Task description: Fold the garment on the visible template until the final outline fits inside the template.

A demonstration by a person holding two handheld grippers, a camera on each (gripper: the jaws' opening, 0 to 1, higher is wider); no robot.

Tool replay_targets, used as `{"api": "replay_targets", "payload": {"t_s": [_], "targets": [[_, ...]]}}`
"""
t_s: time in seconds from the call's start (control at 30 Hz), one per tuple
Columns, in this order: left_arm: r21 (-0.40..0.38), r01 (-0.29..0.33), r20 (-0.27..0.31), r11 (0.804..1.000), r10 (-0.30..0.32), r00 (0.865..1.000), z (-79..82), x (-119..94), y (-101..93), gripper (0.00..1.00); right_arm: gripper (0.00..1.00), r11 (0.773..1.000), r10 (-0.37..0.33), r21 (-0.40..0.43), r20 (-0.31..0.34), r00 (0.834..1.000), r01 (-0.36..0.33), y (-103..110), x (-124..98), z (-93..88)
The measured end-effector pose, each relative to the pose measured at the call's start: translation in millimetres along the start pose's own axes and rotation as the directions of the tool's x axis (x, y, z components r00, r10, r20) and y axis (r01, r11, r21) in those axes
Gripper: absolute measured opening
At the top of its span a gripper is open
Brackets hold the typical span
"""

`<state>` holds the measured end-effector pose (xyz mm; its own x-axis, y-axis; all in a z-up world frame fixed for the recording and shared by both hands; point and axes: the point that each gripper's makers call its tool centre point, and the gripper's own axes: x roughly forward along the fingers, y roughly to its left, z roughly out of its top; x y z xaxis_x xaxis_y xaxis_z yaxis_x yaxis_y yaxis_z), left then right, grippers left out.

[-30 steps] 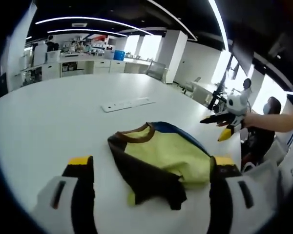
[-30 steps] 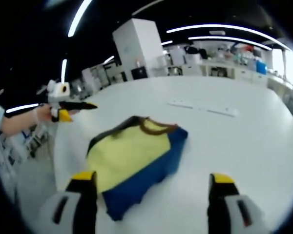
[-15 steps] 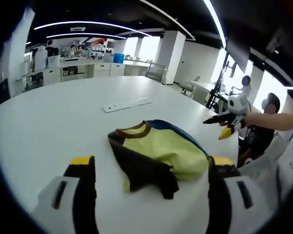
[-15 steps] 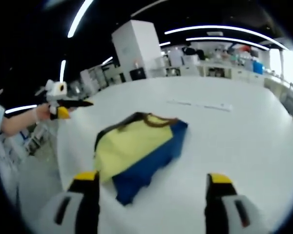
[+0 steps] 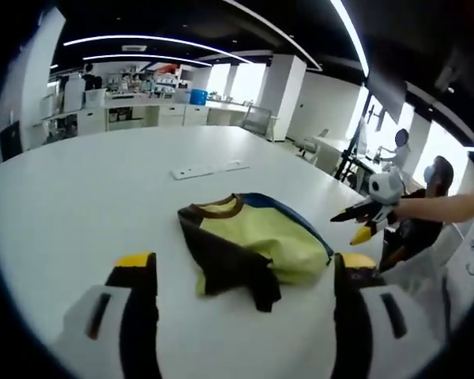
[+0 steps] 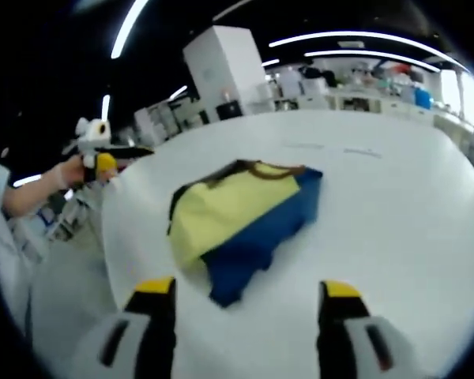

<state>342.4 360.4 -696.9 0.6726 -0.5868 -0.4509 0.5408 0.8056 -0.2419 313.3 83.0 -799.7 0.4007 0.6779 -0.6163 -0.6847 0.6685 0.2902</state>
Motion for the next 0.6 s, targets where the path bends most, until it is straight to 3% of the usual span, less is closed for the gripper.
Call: {"api": "replay_targets", "payload": {"t_s": [0.37,0.6], "targets": [[-0.014,-0.008,0.001,1.0,0.008,1.0,-6.3,-8.2,-1.8,0.89,0.37,1.0,0.003,0.031,-0.008,1.0,-0.003,8.8,25.7,-17.1],[-0.025,-0.01,0.003,1.0,0.01,1.0,-9.5,-11.8,-2.0,0.89,0.25,0.999,0.001,0.038,-0.016,1.0,0.0,12.5,34.6,-24.9]]}}
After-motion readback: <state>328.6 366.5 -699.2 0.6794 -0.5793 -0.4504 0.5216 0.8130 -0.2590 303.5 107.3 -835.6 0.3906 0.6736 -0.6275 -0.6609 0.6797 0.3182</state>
